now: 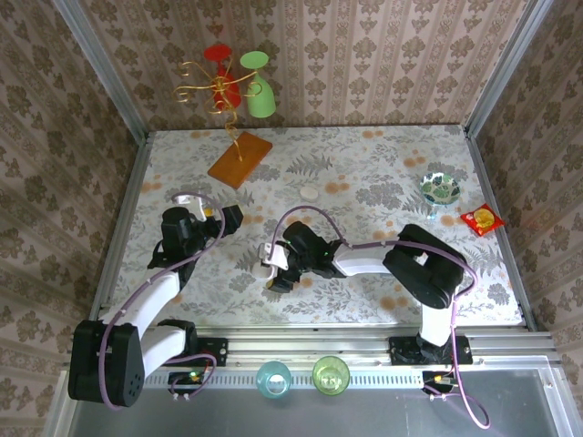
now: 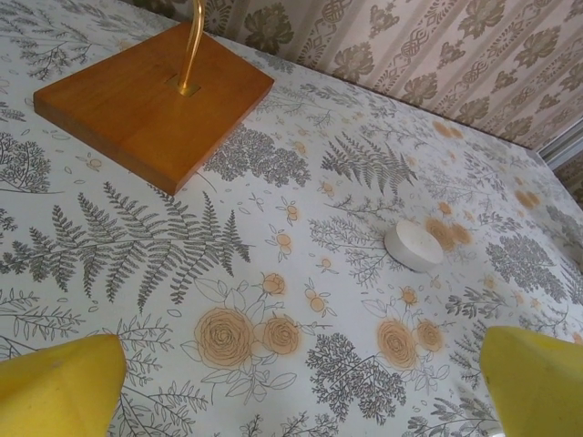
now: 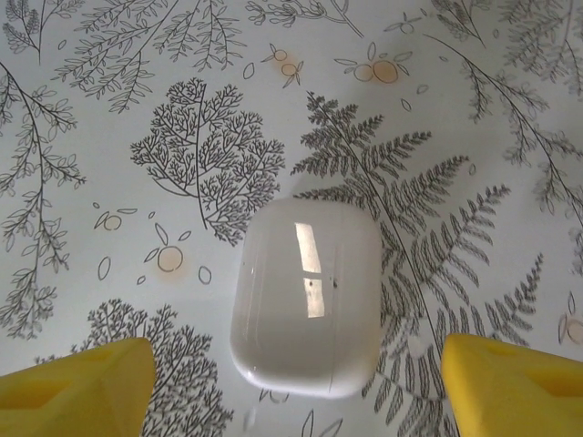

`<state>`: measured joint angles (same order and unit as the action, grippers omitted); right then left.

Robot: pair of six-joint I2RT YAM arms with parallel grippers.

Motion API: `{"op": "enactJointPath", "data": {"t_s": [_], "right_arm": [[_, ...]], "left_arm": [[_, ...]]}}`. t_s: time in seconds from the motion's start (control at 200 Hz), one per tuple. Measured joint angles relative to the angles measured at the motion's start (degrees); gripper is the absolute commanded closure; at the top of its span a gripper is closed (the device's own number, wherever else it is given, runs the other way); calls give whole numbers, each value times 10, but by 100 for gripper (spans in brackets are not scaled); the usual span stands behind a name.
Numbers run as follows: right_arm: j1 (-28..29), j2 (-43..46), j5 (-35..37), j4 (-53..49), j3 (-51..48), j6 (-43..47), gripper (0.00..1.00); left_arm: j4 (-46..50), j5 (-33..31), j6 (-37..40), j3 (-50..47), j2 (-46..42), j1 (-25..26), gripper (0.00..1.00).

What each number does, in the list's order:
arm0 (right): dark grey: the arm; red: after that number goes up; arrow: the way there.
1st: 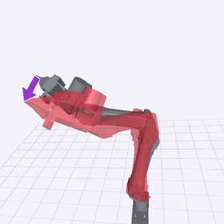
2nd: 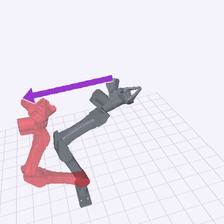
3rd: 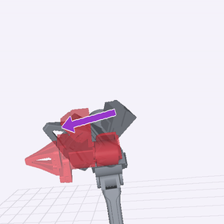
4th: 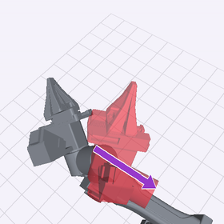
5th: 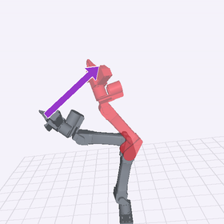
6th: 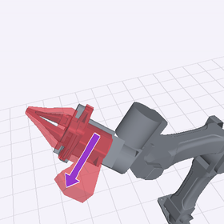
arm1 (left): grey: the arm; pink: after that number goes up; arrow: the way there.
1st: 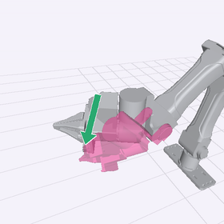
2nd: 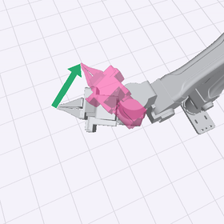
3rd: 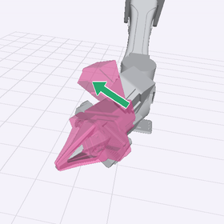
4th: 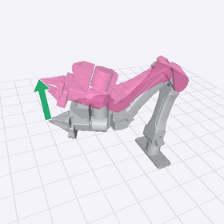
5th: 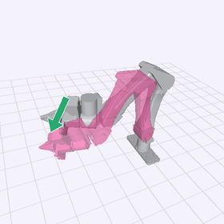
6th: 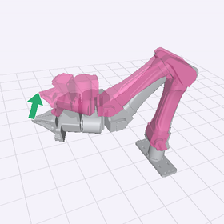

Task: Insert wireless bluetooth earbuds into charging case

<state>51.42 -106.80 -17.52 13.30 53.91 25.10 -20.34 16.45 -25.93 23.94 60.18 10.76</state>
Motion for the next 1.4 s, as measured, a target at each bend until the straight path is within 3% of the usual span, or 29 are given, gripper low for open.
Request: {"op": "enactJointPath", "data": {"t_s": [0.485, 0.58, 0.94, 1.095, 1.24, 1.4], "right_arm": [[3, -42, 18, -19, 34, 19, 50], [3, -43, 19, -19, 35, 24, 63], [-1, 1, 58, -20, 1, 37, 65], [-26, 92, 96, -32, -32, 58, 66], [-61, 185, 115, -37, -43, 78, 66], [-81, 259, 118, -53, -43, 101, 66]], "left_arm": [[16, 0, 0, 0, -1, 0, 0], [17, 0, 0, 0, -1, 0, 0], [24, 9, 0, 0, -6, 0, 0], [52, 63, -1, 22, -4, 0, 0], [57, 167, -17, 82, 34, 6, 4], [43, 267, -26, 97, 59, 44, 12]]}}
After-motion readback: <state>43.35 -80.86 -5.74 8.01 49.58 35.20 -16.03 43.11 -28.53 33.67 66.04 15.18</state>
